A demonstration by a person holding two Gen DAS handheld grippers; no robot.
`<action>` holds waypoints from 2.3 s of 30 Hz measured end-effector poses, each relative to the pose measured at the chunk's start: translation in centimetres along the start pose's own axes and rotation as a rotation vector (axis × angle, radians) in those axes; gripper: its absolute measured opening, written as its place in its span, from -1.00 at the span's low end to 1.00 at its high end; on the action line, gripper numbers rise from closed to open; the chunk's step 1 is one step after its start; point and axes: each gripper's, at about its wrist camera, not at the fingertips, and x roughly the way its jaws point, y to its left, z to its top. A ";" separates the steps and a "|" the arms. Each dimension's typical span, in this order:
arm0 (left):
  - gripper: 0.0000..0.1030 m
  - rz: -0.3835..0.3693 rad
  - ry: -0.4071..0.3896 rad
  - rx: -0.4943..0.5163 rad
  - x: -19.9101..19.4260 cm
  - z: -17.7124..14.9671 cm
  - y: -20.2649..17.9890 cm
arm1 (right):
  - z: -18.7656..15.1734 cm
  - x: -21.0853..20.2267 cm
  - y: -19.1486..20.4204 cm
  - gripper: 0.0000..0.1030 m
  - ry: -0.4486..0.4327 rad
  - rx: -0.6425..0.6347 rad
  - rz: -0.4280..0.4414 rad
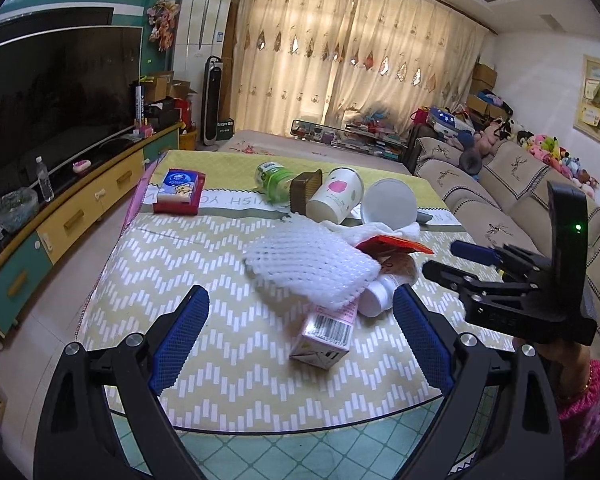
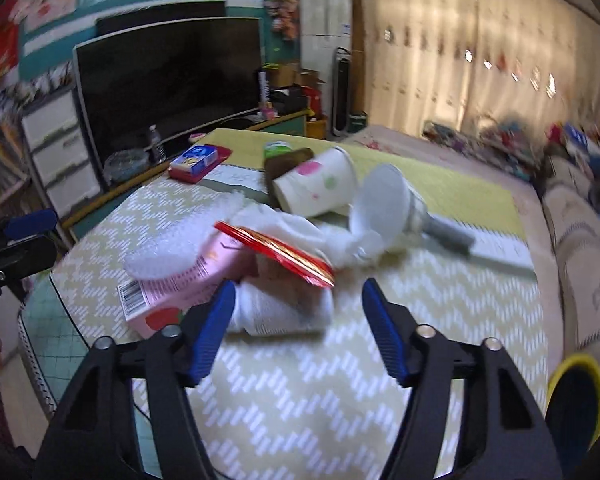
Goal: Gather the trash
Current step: 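Grasp the red snack wrapper with the right gripper, then carry the red wrapper with the right gripper into the bin and open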
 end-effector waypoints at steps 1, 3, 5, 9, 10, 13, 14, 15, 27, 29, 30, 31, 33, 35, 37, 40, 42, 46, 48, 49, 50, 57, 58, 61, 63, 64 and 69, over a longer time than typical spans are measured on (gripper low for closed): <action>0.78 0.001 0.001 -0.003 0.1 -0.1 0.1 | 0.2 0.2 0.2 0.07 0.001 -0.018 -0.001; 0.78 0.004 0.005 -0.009 0.2 -0.2 0.4 | 0.9 0.9 0.7 -0.07 0.006 -0.061 -0.012; 0.78 0.005 0.009 -0.016 0.3 -0.5 0.5 | 1.4 1.4 0.8 -0.11 0.009 -0.081 -0.017; 0.78 0.000 0.019 -0.023 0.7 -0.7 0.6 | 2.1 2.1 1.0 -0.11 0.007 -0.121 -0.032; 0.78 -0.002 0.022 -0.023 0.9 -0.8 0.5 | 2.2 2.3 1.1 -0.11 0.006 -0.131 -0.030; 0.78 -0.012 0.029 -0.022 1.1 -0.9 0.2 | 2.3 2.7 1.5 -0.11 0.013 -0.168 -0.027; 0.78 -0.016 0.029 -0.022 1.2 -0.9 0.2 | 2.3 2.9 1.7 -0.11 0.020 -0.177 -0.023; 0.78 -0.018 0.029 -0.021 1.2 -0.9 0.1 | 2.3 3.2 1.9 -0.12 0.026 -0.188 -0.017; 0.78 -0.018 0.033 -0.019 1.4 -0.9 -0.3 | 2.7 1.7 1.7 -0.85 -0.027 -0.202 -0.013; 0.78 -0.022 0.034 -0.023 1.5 -1.0 -0.3 | 2.9 0.7 1.3 -0.85 -0.044 -0.178 0.004; 0.78 -0.025 0.036 -0.022 1.5 -1.0 -0.4 | 3.0 0.0 0.9 -0.85 -0.055 -0.156 0.019; 0.78 -0.025 0.037 -0.020 1.5 -1.1 -0.5 | 3.0 -0.5 0.6 -0.85 -0.061 -0.138 0.032; 0.78 -0.027 0.038 -0.017 1.6 -1.1 -0.6 | 3.2 -1.6 -0.2 -0.86 -0.074 -0.090 0.068; 0.78 -0.029 0.038 -0.015 1.6 -1.2 -0.8 | 3.3 -2.7 -1.0 -0.86 -0.089 -0.040 0.100; 0.78 -0.031 0.041 -0.011 1.7 -1.2 -1.0 | 3.4 -3.7 -1.6 -0.86 -0.104 0.000 0.123; 0.78 -0.034 0.042 -0.007 1.7 -1.3 -1.2 | 3.7 -5.5 -2.6 -0.86 -0.143 0.045 0.127; 0.78 -0.038 0.041 -0.001 1.6 -1.3 -1.5 | 3.9 -6.7 -3.2 -0.86 -0.169 0.065 0.115; 0.78 -0.046 0.038 0.013 1.4 -1.2 -1.9 | 3.2 -9.1 -5.5 -0.86 -0.206 0.113 0.047; 0.78 -0.052 0.038 0.017 1.4 -1.2 -2.2 | 2.3 -10.0 -7.5 -0.86 -0.206 0.158 -0.005; 0.78 -0.059 0.039 0.019 1.4 -1.2 -2.4 | 1.9 -10.3 -8.5 -0.86 -0.205 0.179 -0.023; 0.78 -0.069 0.040 0.022 1.5 -1.2 -2.6 | 1.1 -10.8 -9.9 -0.86 -0.203 0.214 -0.058; 0.78 -0.130 0.056 0.078 2.0 -1.4 -5.2 | -5.5 -13.3 -18.5 -0.86 -0.160 0.435 -0.305; 0.78 -0.136 0.059 0.083 2.1 -1.4 -5.5 | -6.5 -13.7 -19.7 -0.86 -0.154 0.464 -0.343; 0.78 -0.161 0.066 0.099 2.4 -1.3 -6.7 | -9.8 -14.7 -22.9 -0.86 -0.129 0.544 -0.465; 0.78 -0.176 0.076 0.111 2.8 -1.3 -7.7 | -12.1 -14.9 -25.1 -0.86 -0.104 0.607 -0.528; 0.78 -0.180 0.080 0.117 2.9 -1.3 -8.0 | -12.6 -14.8 -26.0 -0.86 -0.093 0.626 -0.539; 0.78 -0.201 0.103 0.149 3.6 -1.2 -10.1 | -16.4 -12.6 -29.8 -0.81 -0.011 0.705 -0.603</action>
